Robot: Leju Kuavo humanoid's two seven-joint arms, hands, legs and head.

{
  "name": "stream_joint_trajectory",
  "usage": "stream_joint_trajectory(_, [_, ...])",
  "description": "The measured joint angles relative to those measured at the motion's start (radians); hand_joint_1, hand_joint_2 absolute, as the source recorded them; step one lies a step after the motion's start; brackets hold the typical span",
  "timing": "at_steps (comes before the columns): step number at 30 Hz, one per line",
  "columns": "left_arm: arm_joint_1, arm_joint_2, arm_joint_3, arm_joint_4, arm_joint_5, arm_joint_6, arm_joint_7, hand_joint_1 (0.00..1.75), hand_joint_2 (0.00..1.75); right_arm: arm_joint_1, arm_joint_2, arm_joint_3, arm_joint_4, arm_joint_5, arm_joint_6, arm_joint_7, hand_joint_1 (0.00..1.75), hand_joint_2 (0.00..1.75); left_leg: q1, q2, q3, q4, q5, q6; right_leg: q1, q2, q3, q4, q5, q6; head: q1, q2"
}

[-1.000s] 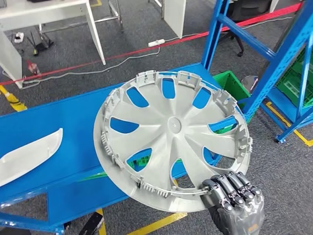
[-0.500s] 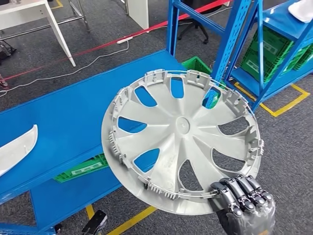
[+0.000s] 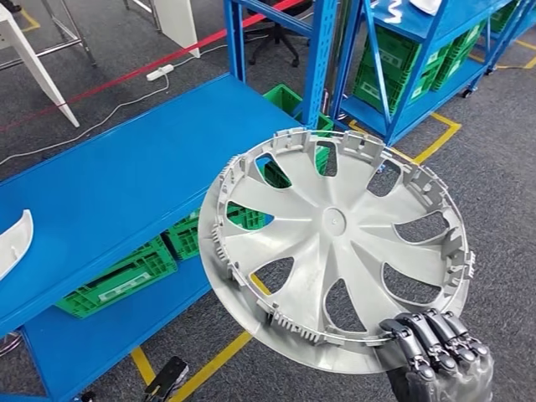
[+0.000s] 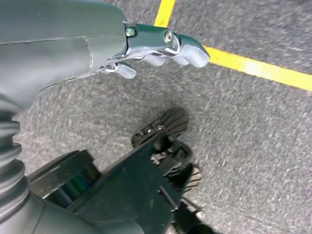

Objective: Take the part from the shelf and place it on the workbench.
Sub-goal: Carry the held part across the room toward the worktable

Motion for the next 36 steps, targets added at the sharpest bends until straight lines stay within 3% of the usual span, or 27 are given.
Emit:
stream_joint_trajectory(2, [-0.003, -0.001, -0.001, 0.000, -0.001, 0.000, 0.000, 0.00, 1.75, 0.005, 0.005, -0.005, -0.006, 0.000, 0.000, -0.002, 1.75, 1.75, 0.001, 0.017, -0.001, 0.005, 0.006, -0.011, 0.003, 0.015, 0.000, -0.025, -0.007, -0.020, 0.000, 0.000])
stream_joint_trajectory(3, [-0.003, -0.002, -0.003, 0.000, -0.004, 0.002, 0.001, 0.00, 1.75, 0.010, 0.008, -0.009, -0.010, 0.000, 0.000, -0.005, 1.75, 1.75, 0.004, 0.005, -0.004, 0.015, -0.002, -0.018, 0.002, 0.026, -0.007, -0.024, -0.002, -0.029, 0.000, 0.000])
stream_joint_trajectory(4, [-0.004, -0.002, -0.004, 0.000, -0.007, 0.004, 0.003, 0.00, 1.75, 0.014, 0.012, -0.013, -0.014, 0.000, 0.000, -0.009, 1.75, 1.75, 0.006, -0.018, -0.011, 0.040, -0.024, -0.024, 0.001, 0.036, -0.013, -0.024, 0.004, -0.038, -0.001, 0.000])
stream_joint_trajectory(6, [-0.002, -0.003, -0.008, 0.000, -0.017, 0.018, 0.010, 0.00, 1.75, 0.021, 0.023, -0.021, -0.020, 0.000, 0.000, -0.022, 1.75, 1.75, 0.009, -0.079, -0.048, 0.144, -0.102, -0.034, -0.001, 0.057, -0.024, -0.023, 0.019, -0.049, -0.002, 0.000])
stream_joint_trajectory(8, [0.000, -0.004, -0.013, 0.000, -0.028, 0.038, 0.019, 0.00, 1.75, 0.030, 0.037, -0.030, -0.026, 0.000, 0.000, -0.036, 1.75, 1.75, 0.008, -0.099, -0.092, 0.267, -0.167, -0.034, 0.001, 0.084, -0.038, -0.022, 0.034, -0.055, -0.004, 0.000])
stream_joint_trajectory(9, [0.000, -0.005, -0.016, 0.000, -0.034, 0.048, 0.022, 0.00, 1.75, 0.036, 0.044, -0.035, -0.028, 0.000, 0.000, -0.042, 1.75, 1.75, 0.008, -0.102, -0.098, 0.296, -0.173, -0.032, 0.002, 0.099, -0.047, -0.021, 0.041, -0.056, -0.004, 0.000])
stream_joint_trajectory(10, [-0.001, -0.006, -0.018, 0.000, -0.039, 0.055, 0.024, 0.00, 1.75, 0.042, 0.051, -0.040, -0.031, 0.000, 0.000, -0.046, 1.75, 1.75, 0.007, -0.104, -0.088, 0.288, -0.158, -0.029, 0.004, 0.113, -0.053, -0.020, 0.046, -0.056, -0.004, 0.000])
stream_joint_trajectory(11, [-0.003, -0.008, -0.019, 0.000, -0.043, 0.061, 0.025, 0.00, 1.75, 0.049, 0.058, -0.045, -0.034, 0.000, 0.000, -0.049, 1.75, 1.75, 0.007, -0.109, -0.059, 0.241, -0.126, -0.024, 0.005, 0.127, -0.057, -0.019, 0.049, -0.054, -0.004, 0.000])
stream_joint_trajectory(13, [-0.006, -0.009, -0.021, 0.000, -0.052, 0.070, 0.028, 0.00, 1.75, 0.063, 0.071, -0.054, -0.039, 0.000, 0.000, -0.052, 1.75, 1.75, 0.007, -0.142, 0.020, 0.100, -0.066, -0.011, 0.006, 0.153, -0.063, -0.017, 0.055, -0.050, -0.003, 0.000])
stream_joint_trajectory(15, [-0.008, -0.009, -0.024, 0.000, -0.062, 0.081, 0.037, 0.00, 1.75, 0.075, 0.086, -0.062, -0.046, 0.000, 0.000, -0.054, 1.75, 1.75, 0.008, -0.170, 0.067, 0.010, -0.051, -0.003, 0.005, 0.175, -0.072, -0.015, 0.062, -0.042, -0.004, 0.000])
stream_joint_trajectory(17, [-0.010, -0.012, -0.028, 0.000, -0.075, 0.097, 0.045, 0.00, 1.75, 0.092, 0.101, -0.072, -0.056, 0.000, 0.000, -0.056, 1.75, 1.75, 0.009, -0.163, 0.070, -0.008, -0.055, -0.001, 0.003, 0.194, -0.086, -0.013, 0.069, -0.030, -0.004, 0.000])
stream_joint_trajectory(18, [-0.011, -0.014, -0.031, -0.001, -0.082, 0.106, 0.046, 0.00, 1.75, 0.104, 0.109, -0.076, -0.062, 0.000, 0.000, -0.057, 1.75, 1.75, 0.010, -0.154, 0.069, -0.012, -0.054, 0.002, 0.003, 0.187, -0.094, -0.008, 0.068, -0.025, -0.003, 0.000])
stream_joint_trajectory(20, [-0.013, -0.020, -0.039, -0.002, -0.094, 0.120, 0.045, 0.00, 1.75, 0.121, 0.123, -0.084, -0.072, 0.000, 0.000, -0.058, 1.75, 1.75, 0.013, -0.132, 0.067, -0.016, -0.050, 0.012, 0.004, 0.139, -0.126, 0.047, 0.033, -0.015, 0.002, 0.000])
stream_joint_trajectory(22, [-0.011, -0.024, -0.043, -0.003, -0.100, 0.127, 0.044, 0.00, 1.75, 0.129, 0.130, -0.091, -0.078, 0.000, 0.000, -0.059, 1.75, 1.75, 0.013, -0.107, 0.065, -0.016, -0.049, 0.018, 0.002, 0.090, -0.185, 0.181, -0.037, -0.005, 0.008, 0.000])
stream_joint_trajectory(24, [-0.009, -0.024, -0.045, -0.003, -0.104, 0.126, 0.044, 0.00, 1.75, 0.137, 0.136, -0.096, -0.081, 0.000, 0.000, -0.058, 1.75, 1.75, 0.012, -0.078, 0.063, -0.016, -0.048, 0.018, -0.003, 0.080, -0.229, 0.287, -0.075, 0.004, 0.009, 0.000])
stream_joint_trajectory(25, [-0.009, -0.025, -0.046, -0.003, -0.106, 0.124, 0.044, 0.00, 1.75, 0.141, 0.138, -0.098, -0.082, 0.000, 0.000, -0.056, 1.75, 1.75, 0.012, -0.065, 0.063, -0.015, -0.048, 0.018, -0.005, 0.077, -0.225, 0.286, -0.066, 0.006, 0.009, 0.000])
stream_joint_trajectory(26, [-0.009, -0.025, -0.048, -0.003, -0.107, 0.120, 0.044, 0.00, 1.75, 0.144, 0.141, -0.099, -0.084, 0.000, 0.000, -0.055, 1.75, 1.75, 0.013, -0.053, 0.064, -0.014, -0.049, 0.017, -0.007, 0.072, -0.199, 0.243, -0.041, 0.008, 0.009, 0.000])
stream_joint_trajectory(28, [-0.010, -0.027, -0.050, -0.003, -0.112, 0.113, 0.044, 0.00, 1.75, 0.154, 0.147, -0.104, -0.089, 0.000, 0.000, -0.055, 1.75, 1.75, 0.010, -0.034, 0.067, -0.011, -0.053, 0.010, -0.007, 0.033, -0.116, 0.098, 0.016, 0.010, 0.009, 0.000])
stream_joint_trajectory(30, [-0.011, -0.028, -0.053, -0.003, -0.120, 0.109, 0.046, 0.00, 1.75, 0.162, 0.155, -0.109, -0.097, 0.000, 0.000, -0.058, 1.75, 1.75, 0.004, -0.020, 0.069, -0.005, -0.057, -0.001, -0.005, 0.004, -0.066, 0.009, 0.040, 0.000, 0.007, 0.000])
stream_joint_trajectory(31, [-0.011, -0.028, -0.055, -0.003, -0.123, 0.108, 0.047, 0.00, 1.75, 0.165, 0.159, -0.112, -0.101, 0.000, 0.000, -0.060, 1.75, 1.75, 0.001, -0.013, 0.069, -0.004, -0.057, -0.006, -0.002, 0.004, -0.065, 0.001, 0.039, -0.008, 0.005, 0.000])
stream_joint_trajectory(33, [-0.012, -0.029, -0.060, -0.003, -0.127, 0.107, 0.049, 0.00, 1.75, 0.172, 0.167, -0.118, -0.109, 0.000, 0.000, -0.062, 1.75, 1.75, 0.003, -0.003, 0.068, -0.001, -0.059, -0.016, -0.003, 0.028, -0.072, 0.004, 0.044, -0.024, 0.003, 0.000])
stream_joint_trajectory(35, [-0.014, -0.032, -0.063, -0.003, -0.129, 0.106, 0.053, 0.00, 1.75, 0.178, 0.176, -0.124, -0.116, 0.000, 0.000, -0.064, 1.75, 1.75, 0.007, -0.038, 0.051, 0.038, -0.092, -0.026, -0.006, 0.049, -0.079, 0.003, 0.050, -0.038, 0.001, 0.000])
stream_joint_trajectory(36, [-0.014, -0.033, -0.065, -0.003, -0.130, 0.104, 0.056, 0.00, 1.75, 0.180, 0.180, -0.126, -0.119, 0.000, 0.000, -0.067, 1.75, 1.75, 0.008, -0.064, 0.028, 0.088, -0.124, -0.029, -0.007, 0.060, -0.082, 0.002, 0.053, -0.044, 0.000, 0.000])
